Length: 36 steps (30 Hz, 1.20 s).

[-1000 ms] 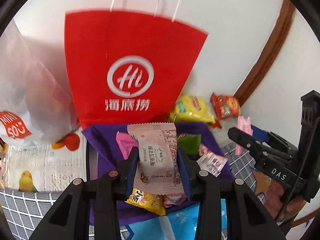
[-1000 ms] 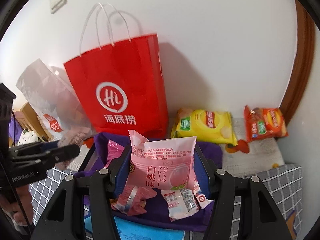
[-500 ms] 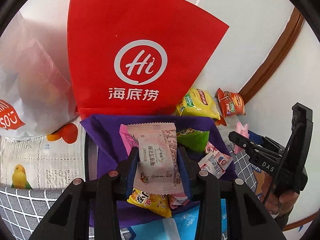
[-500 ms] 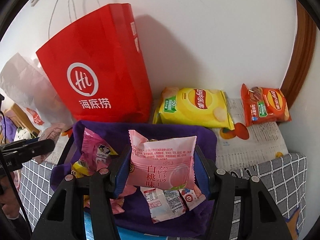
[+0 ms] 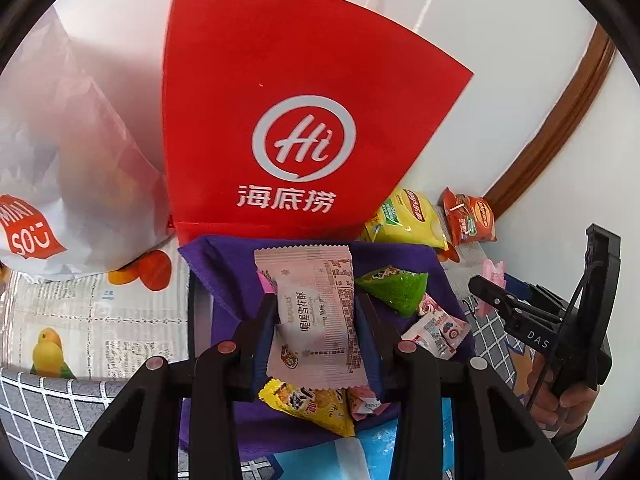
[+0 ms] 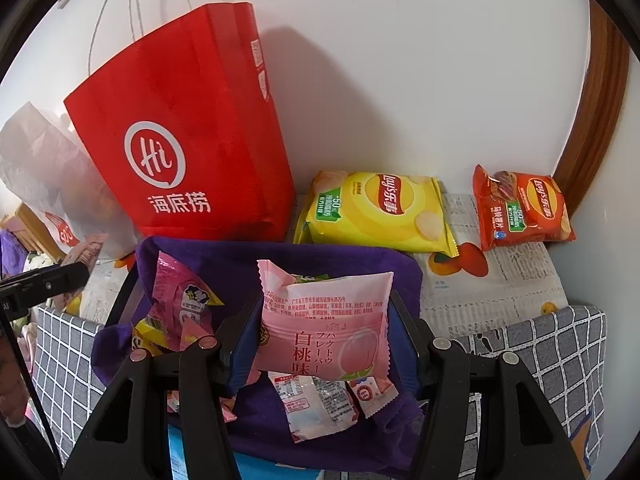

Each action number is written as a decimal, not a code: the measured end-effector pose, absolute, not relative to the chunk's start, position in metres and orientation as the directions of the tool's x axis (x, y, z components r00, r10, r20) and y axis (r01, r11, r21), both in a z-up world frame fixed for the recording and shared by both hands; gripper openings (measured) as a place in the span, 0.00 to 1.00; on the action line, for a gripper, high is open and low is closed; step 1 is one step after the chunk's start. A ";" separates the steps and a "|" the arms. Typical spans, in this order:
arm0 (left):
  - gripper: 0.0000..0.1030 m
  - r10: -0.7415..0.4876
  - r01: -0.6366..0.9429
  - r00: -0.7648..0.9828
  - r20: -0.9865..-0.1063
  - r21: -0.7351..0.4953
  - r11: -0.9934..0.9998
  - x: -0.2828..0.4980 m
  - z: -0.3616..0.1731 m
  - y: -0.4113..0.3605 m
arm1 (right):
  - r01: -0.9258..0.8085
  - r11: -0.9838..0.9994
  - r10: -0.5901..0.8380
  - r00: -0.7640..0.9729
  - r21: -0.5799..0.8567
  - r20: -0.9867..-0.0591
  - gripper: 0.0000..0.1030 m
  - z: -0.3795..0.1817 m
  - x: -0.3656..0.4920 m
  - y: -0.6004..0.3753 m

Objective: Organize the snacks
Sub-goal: 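Lower and open the right tool onto the towel while the left tool releases the beige packet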

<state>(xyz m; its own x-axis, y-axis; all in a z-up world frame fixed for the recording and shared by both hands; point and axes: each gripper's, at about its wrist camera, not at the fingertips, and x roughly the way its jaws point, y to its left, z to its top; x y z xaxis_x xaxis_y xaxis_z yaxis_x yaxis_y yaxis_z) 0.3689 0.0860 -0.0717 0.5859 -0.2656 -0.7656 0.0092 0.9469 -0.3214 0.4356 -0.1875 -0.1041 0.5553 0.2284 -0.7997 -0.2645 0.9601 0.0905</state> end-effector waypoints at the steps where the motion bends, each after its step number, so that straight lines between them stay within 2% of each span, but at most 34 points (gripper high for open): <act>1: 0.35 -0.264 0.005 0.587 -0.766 -0.322 0.947 0.369 -0.072 0.087 | -0.263 0.961 0.226 0.553 0.090 -0.802 0.57 -0.105 0.436 -0.188; 10: 0.35 -0.275 0.018 0.555 -0.785 -0.320 0.947 0.374 -0.081 0.077 | -0.288 0.953 0.233 0.497 0.094 -0.836 0.57 -0.123 0.440 -0.178; 19: 0.35 -0.296 0.050 0.502 -0.813 -0.314 0.948 0.377 -0.093 0.055 | -0.299 0.953 0.178 0.441 0.043 -0.880 0.57 -0.141 0.443 -0.170; 36: 0.35 -0.290 0.045 0.499 -0.817 -0.310 0.950 0.378 -0.091 0.059 | -0.283 0.959 0.151 0.406 0.033 -0.901 0.58 -0.157 0.450 -0.170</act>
